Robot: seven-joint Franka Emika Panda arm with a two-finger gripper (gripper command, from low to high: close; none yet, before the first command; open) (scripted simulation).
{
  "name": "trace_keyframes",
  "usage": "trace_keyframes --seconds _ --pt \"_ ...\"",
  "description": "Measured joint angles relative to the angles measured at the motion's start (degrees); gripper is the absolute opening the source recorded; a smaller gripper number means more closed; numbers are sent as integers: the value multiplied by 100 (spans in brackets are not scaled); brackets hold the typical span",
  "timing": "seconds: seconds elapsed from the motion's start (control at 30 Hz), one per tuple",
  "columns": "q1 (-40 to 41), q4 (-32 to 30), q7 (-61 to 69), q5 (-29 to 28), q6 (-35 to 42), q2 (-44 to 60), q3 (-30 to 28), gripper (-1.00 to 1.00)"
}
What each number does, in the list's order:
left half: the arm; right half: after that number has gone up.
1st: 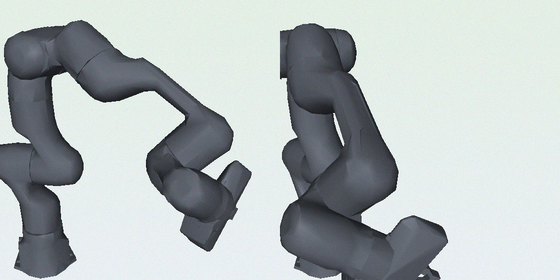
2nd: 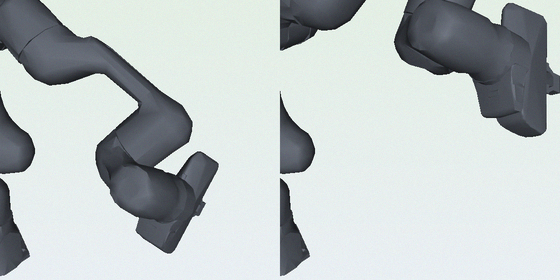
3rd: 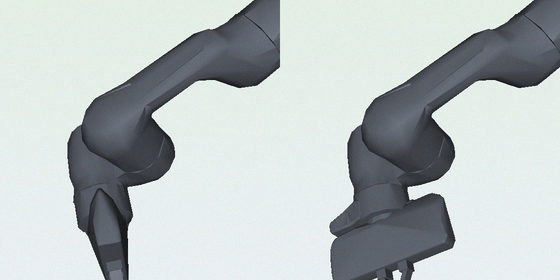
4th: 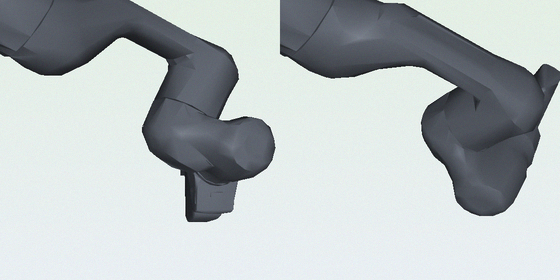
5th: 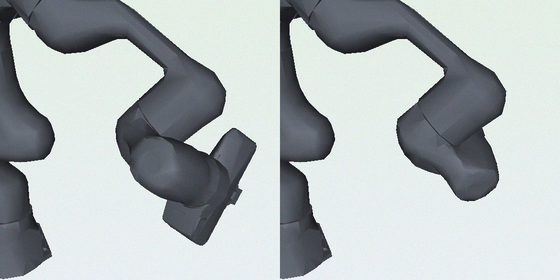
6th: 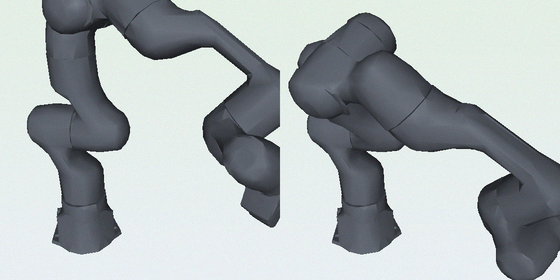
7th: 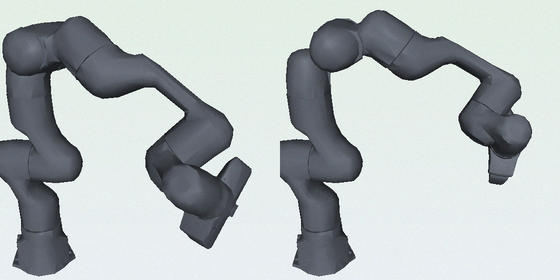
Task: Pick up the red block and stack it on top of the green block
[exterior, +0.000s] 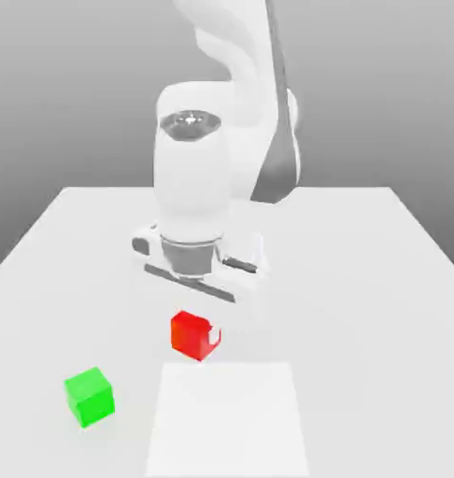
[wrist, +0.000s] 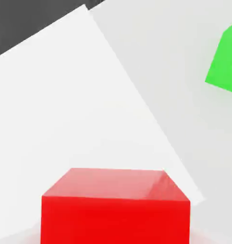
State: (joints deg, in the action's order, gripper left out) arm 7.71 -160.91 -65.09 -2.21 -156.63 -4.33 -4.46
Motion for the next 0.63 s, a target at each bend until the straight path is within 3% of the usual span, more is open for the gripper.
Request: trace_keyframes --seconds 0.3,0.47,0.5,0.63 --pt "817 900 2100 190 522 382 -618 -100" --pt "1033 1035 2579 565 -207 1259 -385 -100" --pt "1064 1046 2640 644 -385 1451 -337 100" --pt "1064 1046 2640 644 -385 1451 -337 100"
